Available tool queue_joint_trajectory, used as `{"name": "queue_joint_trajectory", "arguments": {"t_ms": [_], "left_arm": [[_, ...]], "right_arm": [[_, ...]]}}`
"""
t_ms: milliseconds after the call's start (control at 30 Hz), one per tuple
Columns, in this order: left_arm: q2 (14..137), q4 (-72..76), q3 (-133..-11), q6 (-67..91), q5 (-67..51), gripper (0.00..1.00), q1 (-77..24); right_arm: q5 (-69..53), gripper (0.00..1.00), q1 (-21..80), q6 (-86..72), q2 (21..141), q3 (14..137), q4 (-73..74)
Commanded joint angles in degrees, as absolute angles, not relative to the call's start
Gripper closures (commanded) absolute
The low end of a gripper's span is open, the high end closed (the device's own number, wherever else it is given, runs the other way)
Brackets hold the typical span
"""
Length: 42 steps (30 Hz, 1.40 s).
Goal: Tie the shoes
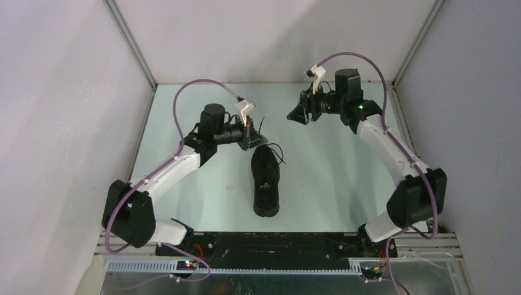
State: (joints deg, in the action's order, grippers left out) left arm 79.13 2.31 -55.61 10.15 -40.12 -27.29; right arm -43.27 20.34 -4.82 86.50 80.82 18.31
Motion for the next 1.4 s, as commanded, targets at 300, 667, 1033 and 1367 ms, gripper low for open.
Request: {"name": "queue_joint_trajectory", "arguments": {"t_ms": [300,667,1033,1367], "left_arm": [[74.7,-12.7,-52.9,1.3,-33.4,0.97,-21.9],[73.9,-15.3,-50.4,1.9,-35.6,0.95,-18.3],[74.6,-11.3,-49.9,4.0,-37.2,0.91,-18.3],[72.9,-10.8,-48.5,4.0,-37.3,0.91,-18.3]], "right_arm": [[-37.4,0.43,26.0,47.0,108.5,85.6,44.3],[-38.4,0.43,27.9,53.7,123.2,101.7,48.5],[-39.5,0.46,30.1,62.2,132.9,117.2,62.8],[-38.0,0.77,32.6,64.0,136.1,120.4,67.3]]}}
